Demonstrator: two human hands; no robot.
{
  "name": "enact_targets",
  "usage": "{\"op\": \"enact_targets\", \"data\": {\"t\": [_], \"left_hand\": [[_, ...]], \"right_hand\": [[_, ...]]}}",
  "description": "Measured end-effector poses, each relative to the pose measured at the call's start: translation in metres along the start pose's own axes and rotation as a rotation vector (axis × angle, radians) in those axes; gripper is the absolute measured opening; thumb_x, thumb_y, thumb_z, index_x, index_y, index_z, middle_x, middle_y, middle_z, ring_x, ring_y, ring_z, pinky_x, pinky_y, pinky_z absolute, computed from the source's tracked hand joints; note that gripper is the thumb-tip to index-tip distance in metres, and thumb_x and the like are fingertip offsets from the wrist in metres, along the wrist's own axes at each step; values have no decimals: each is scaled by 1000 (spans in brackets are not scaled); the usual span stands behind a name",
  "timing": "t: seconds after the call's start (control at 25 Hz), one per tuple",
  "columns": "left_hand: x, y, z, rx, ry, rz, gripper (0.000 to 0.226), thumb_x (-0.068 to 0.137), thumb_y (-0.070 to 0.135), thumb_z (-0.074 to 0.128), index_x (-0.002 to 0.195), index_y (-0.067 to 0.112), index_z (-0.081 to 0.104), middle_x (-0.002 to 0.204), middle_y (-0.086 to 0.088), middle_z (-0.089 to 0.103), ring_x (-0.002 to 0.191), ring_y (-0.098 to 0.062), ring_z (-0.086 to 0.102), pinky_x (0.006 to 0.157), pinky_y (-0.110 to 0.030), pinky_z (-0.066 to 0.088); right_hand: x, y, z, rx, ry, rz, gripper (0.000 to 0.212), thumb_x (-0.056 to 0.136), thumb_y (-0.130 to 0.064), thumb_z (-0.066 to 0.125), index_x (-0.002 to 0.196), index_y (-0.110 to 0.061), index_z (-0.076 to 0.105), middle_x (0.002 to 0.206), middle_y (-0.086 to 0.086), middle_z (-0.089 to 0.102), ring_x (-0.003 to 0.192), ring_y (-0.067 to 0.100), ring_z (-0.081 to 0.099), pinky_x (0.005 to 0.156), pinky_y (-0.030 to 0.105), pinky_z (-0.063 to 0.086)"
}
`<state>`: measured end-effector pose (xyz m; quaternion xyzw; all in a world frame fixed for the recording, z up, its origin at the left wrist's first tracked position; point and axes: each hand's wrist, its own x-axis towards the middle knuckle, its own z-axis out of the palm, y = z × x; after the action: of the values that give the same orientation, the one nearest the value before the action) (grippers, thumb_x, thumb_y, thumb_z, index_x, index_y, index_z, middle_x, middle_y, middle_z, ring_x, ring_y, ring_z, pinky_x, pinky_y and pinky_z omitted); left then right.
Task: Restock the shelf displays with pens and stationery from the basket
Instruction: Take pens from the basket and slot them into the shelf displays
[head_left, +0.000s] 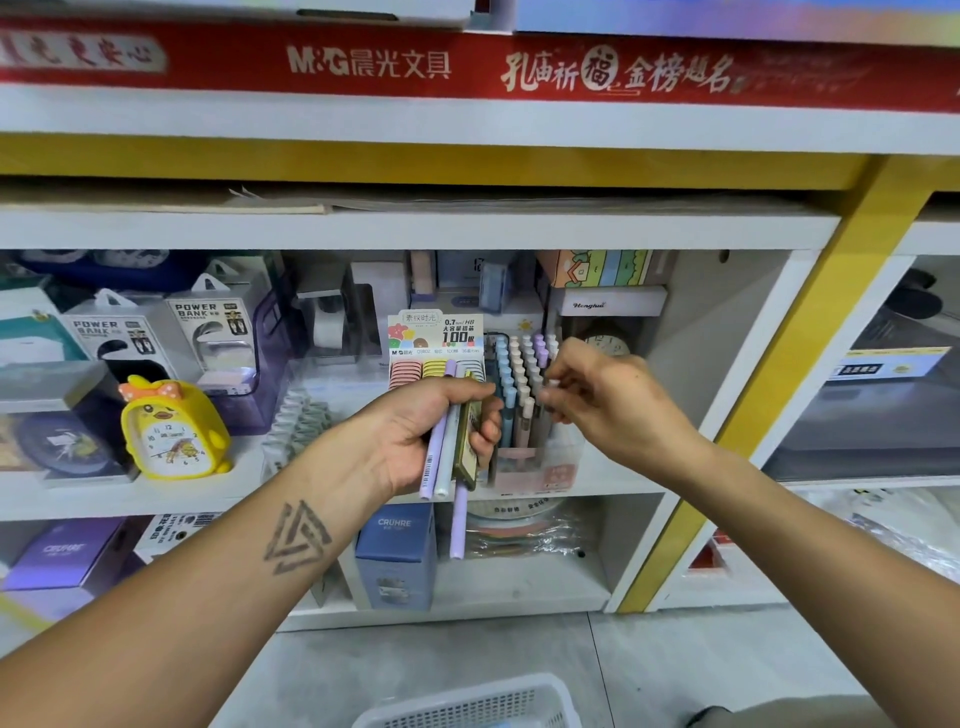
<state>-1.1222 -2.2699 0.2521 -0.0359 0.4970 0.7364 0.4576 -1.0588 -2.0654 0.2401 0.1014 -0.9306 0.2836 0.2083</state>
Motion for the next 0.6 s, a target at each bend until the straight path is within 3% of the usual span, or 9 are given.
{"op": "enact_targets", "data": {"t": [0.28,0.48,0.6], "left_hand": [[-2,2,-2,-41,0,40,11,93,11,58,96,1,61,71,-9,56,50,-15,54,43,-19,44],[-5,3,-2,-59,-52,56,20,95,12,55,100,-6,64,81,-21,69,62,-27,69,53,-29,58],[-7,3,-2,-18,-125,56,24,94,12,57,95,-8,70,97,-28,71,74,-32,73,61,-34,61]], "right_hand": [[-2,-1,3,67,-60,-58,18,92,-16,71,86,-21,54,72,-1,68,69,10,69,63,42,56],[0,0,2,-216,-44,-131,14,94,-24,69,90,-13,75,82,-4,64,72,13,57,67,40,50],[8,-10,0,3,56,54,17,94,-31,68,100,-18,77,89,-2,63,78,13,57,71,32,48]]}}
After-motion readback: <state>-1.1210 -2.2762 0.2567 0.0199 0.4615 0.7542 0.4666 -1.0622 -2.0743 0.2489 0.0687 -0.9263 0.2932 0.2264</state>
